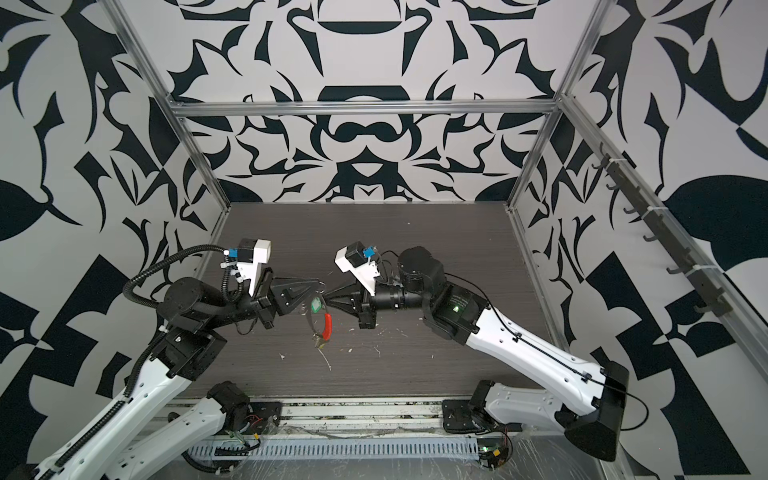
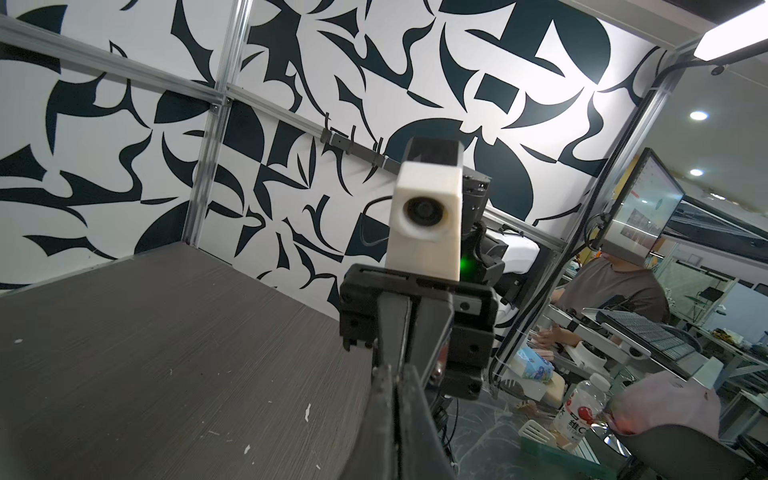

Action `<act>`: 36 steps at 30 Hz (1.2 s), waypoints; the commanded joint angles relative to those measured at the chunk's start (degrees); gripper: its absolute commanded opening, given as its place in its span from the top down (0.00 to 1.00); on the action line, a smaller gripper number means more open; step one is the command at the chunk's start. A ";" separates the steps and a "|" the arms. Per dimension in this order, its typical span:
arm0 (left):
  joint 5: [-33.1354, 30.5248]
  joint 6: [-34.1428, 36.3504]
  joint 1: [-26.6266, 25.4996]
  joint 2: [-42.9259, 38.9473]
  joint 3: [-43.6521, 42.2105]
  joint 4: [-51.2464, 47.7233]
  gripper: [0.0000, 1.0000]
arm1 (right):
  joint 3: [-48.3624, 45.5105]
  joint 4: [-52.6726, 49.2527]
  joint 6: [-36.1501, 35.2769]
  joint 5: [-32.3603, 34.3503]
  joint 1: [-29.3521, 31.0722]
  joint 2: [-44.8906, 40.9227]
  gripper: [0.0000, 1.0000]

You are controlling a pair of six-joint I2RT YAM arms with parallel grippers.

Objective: Remove the keys from the keyring

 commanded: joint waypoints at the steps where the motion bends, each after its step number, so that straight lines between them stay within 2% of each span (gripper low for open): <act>1: -0.05 -2.06 -0.09 -0.08 -0.80 6.42 1.00 | -0.29 3.97 1.35 -0.87 0.42 -0.11 1.00; 5: 0.10 -1.87 -0.09 0.06 -0.83 5.62 1.00 | -0.43 3.54 1.52 0.30 0.42 -0.18 1.00; 10: -3.13 3.78 -0.09 -2.85 0.59 -5.09 1.00 | -2.24 -0.14 0.19 6.35 -0.63 -2.98 1.00; 13: -5.64 6.67 -0.09 -4.45 1.24 -11.54 1.00 | -5.19 0.66 1.88 6.97 -4.45 -5.21 1.00; 18: -9.09 8.03 -0.09 -6.18 -0.19 -16.56 1.00 | -10.07 4.35 7.70 6.25 -13.07 -6.32 1.00; 21: -10.76 7.63 -0.09 -7.42 -1.82 -17.03 1.00 | -11.56 1.96 9.16 6.52 -16.56 -3.50 1.00; 24: -12.13 7.35 -0.09 -8.61 -2.89 -17.42 1.00 | -13.97 -0.45 10.00 8.19 -17.24 0.49 1.00; 31: -13.38 6.71 -0.09 -9.63 -4.60 -17.39 1.00 | -24.30 5.20 13.68 11.94 -17.17 9.78 1.00; 36: -13.27 6.54 -0.09 -9.32 -4.97 -17.38 1.00 | -27.70 8.27 14.96 14.62 -17.17 15.71 1.00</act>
